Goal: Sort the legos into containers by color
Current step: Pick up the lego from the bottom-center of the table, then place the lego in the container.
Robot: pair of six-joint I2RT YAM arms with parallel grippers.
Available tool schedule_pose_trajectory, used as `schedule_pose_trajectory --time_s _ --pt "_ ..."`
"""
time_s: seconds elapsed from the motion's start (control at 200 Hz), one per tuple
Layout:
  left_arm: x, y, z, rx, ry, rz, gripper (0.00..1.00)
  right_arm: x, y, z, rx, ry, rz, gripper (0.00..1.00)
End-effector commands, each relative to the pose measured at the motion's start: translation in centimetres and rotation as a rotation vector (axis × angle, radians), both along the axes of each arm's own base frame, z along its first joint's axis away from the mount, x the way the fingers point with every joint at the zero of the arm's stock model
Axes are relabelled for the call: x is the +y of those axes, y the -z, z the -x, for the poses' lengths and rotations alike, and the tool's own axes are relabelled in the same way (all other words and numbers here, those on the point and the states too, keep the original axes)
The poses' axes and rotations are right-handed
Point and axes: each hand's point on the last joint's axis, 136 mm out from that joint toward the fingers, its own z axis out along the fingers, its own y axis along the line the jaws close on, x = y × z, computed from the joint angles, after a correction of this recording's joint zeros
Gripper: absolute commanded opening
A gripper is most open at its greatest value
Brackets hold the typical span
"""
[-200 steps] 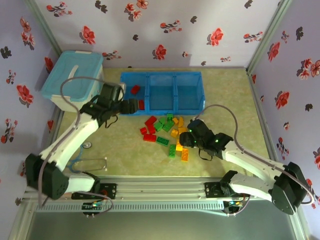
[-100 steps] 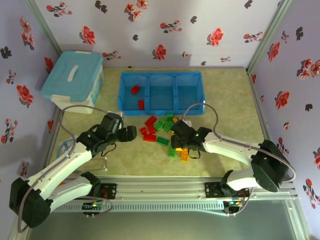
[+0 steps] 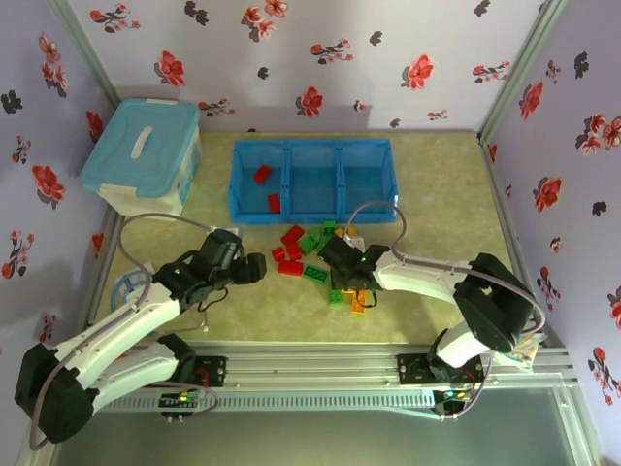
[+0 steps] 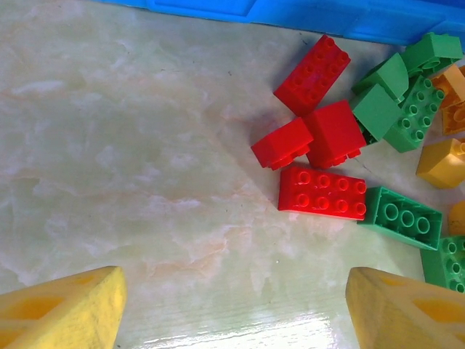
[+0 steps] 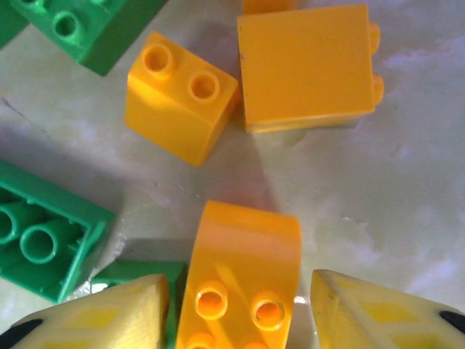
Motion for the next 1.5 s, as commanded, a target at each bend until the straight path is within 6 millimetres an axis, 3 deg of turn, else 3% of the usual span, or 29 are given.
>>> schedule_pose_trajectory --time_s 0.0,0.195,0.375,0.835,1.085,1.22,1.495 --pt "-0.1 0.3 -0.1 -0.007 -0.018 -0.001 0.78 0.2 0.0 -0.5 -0.017 0.018 0.017 0.47" --pt "-0.3 0.5 0.3 -0.003 -0.01 -0.01 0.78 0.4 -0.6 -0.8 -0.029 0.015 0.015 0.31" --pt "-0.4 0.6 0.5 -0.002 -0.004 -0.014 0.78 0.8 -2.6 -1.4 -0.073 0.008 -0.007 0.23" --pt "-2.2 1.1 1.0 -0.018 0.051 0.002 0.77 0.6 -9.0 -4.9 -0.205 -0.013 -0.003 0.22" --pt "-2.6 1.9 1.6 -0.007 0.059 0.006 0.77 -1.7 -11.3 -7.7 -0.229 0.023 -0.017 0.22" --pt "-2.7 2.3 1.8 -0.003 0.058 0.003 0.76 -3.8 -12.6 -9.8 -0.247 0.064 -0.003 0.22" --pt "-2.8 2.4 1.9 -0.003 0.057 0.002 0.75 -6.0 -13.7 -13.7 -0.23 0.112 -0.064 0.22"
